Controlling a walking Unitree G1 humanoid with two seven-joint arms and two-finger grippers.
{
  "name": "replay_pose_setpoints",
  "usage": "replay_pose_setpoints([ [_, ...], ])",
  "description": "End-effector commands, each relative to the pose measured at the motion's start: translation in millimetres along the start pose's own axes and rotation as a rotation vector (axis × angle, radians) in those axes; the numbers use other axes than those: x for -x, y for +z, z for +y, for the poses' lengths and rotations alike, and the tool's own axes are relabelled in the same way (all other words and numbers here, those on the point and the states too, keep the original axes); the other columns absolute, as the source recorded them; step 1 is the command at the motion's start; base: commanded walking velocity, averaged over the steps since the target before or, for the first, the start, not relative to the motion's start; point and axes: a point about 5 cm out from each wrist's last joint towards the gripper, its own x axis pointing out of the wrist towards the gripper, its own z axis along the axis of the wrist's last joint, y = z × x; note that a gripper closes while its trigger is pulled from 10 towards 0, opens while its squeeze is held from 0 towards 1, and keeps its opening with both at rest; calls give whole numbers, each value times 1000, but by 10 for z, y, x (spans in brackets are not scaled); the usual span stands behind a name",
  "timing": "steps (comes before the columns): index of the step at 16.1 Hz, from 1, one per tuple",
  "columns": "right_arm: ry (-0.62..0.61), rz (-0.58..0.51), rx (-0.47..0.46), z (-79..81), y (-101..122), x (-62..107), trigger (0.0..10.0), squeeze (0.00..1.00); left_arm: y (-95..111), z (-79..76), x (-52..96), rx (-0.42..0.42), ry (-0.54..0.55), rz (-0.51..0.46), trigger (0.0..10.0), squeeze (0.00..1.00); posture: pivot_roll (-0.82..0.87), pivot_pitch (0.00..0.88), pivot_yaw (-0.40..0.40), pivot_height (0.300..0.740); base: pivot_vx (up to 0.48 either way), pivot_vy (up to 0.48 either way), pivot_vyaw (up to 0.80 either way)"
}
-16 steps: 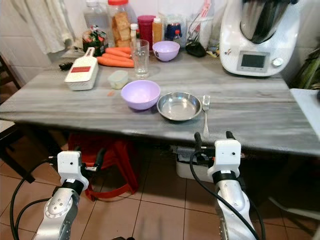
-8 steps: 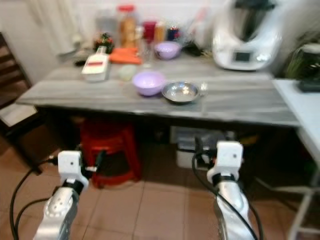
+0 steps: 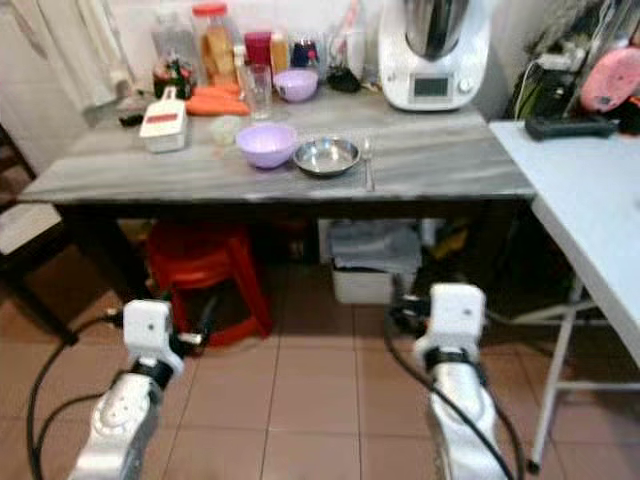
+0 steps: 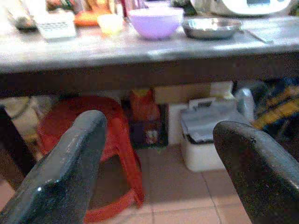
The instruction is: Setting the table
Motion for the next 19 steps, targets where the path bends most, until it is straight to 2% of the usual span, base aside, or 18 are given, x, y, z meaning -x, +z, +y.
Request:
replay_pose_setpoints([
  [1, 15, -14, 3, 15, 43, -23, 10000, 0, 42, -16, -28, -3, -7, -17, 10000, 0, -75, 0, 72, 740, 0, 0, 0],
  [4, 31, -13, -12, 35, 33, -20, 10000, 0, 54, -26, -40, -8, -17, -25, 10000, 0, -73, 0, 74, 740, 0, 0, 0],
  [10, 47, -19, -21, 40, 40, -21, 10000, 0, 55, -44, -41, -4, -34, -27, 10000, 0, -71, 0, 76, 740, 0, -277, 0],
  [14, 49, -24, -62, 33, 54, -8, 10000, 0, 47, -63, -39, -1, -46, -24, 10000, 0, -73, 0, 76, 740, 0, -286, 0],
  [19, 49, -24, -55, 6, 48, -3, 10000, 0, 42, -90, -48, 2, -60, -24, 10000, 0, -79, 0, 73, 740, 0, -288, -471],
])
